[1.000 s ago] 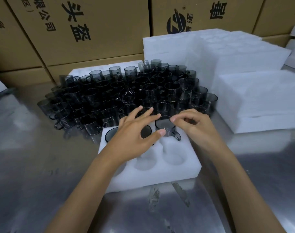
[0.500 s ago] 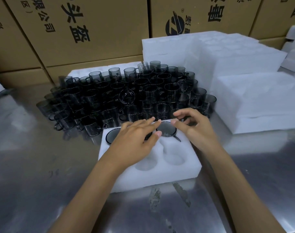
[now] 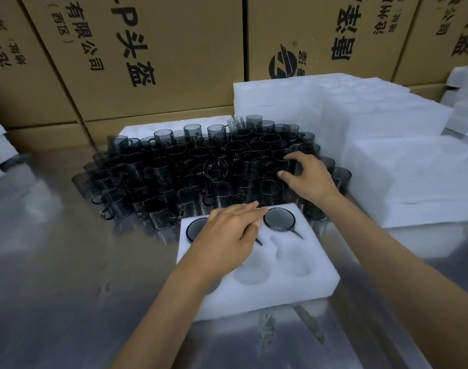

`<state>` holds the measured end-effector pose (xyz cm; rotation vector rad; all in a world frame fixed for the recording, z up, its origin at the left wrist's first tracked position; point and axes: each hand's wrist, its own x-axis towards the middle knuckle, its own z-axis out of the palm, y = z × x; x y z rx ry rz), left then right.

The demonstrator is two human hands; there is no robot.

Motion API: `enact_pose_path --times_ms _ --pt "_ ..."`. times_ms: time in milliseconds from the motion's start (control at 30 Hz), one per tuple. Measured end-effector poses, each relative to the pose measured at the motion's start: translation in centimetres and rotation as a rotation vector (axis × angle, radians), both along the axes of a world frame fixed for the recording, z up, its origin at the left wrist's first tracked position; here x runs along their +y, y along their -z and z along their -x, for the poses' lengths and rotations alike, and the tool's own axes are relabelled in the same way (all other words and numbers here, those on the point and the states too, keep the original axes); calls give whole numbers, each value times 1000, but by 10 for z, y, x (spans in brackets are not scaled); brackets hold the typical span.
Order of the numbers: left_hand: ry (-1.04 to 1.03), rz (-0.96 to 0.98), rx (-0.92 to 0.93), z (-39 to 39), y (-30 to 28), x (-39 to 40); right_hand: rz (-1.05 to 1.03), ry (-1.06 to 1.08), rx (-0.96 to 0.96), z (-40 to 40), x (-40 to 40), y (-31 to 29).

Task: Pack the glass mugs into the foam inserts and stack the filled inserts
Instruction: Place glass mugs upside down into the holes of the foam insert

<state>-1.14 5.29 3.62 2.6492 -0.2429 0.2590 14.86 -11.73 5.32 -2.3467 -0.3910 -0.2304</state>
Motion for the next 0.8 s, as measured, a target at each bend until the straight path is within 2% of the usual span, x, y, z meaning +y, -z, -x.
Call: enact_pose_path --times_ms 167,333,433,533,600,667,800 --pt "-113 153 -190 5 -8 2 -132 78 -162 8 -3 5" --pt "-228 469 -355 5 -13 1 -143 -109 -308 46 -10 -5" --pt "-168 499 -433 7 -16 -1 -102 -248 -487 79 -6 -14" --pt "-103 480 -550 9 -18 -2 -24 -283 -692 105 -1 -18" --pt "-89 475 -625 10 -19 0 -25 -258 -672 117 1 -18" --pt "-79 501 -652 11 -20 0 -83 -240 -541 125 2 -19" --pt "-67 583 -591 13 -20 -3 -56 -286 -389 131 -3 -21"
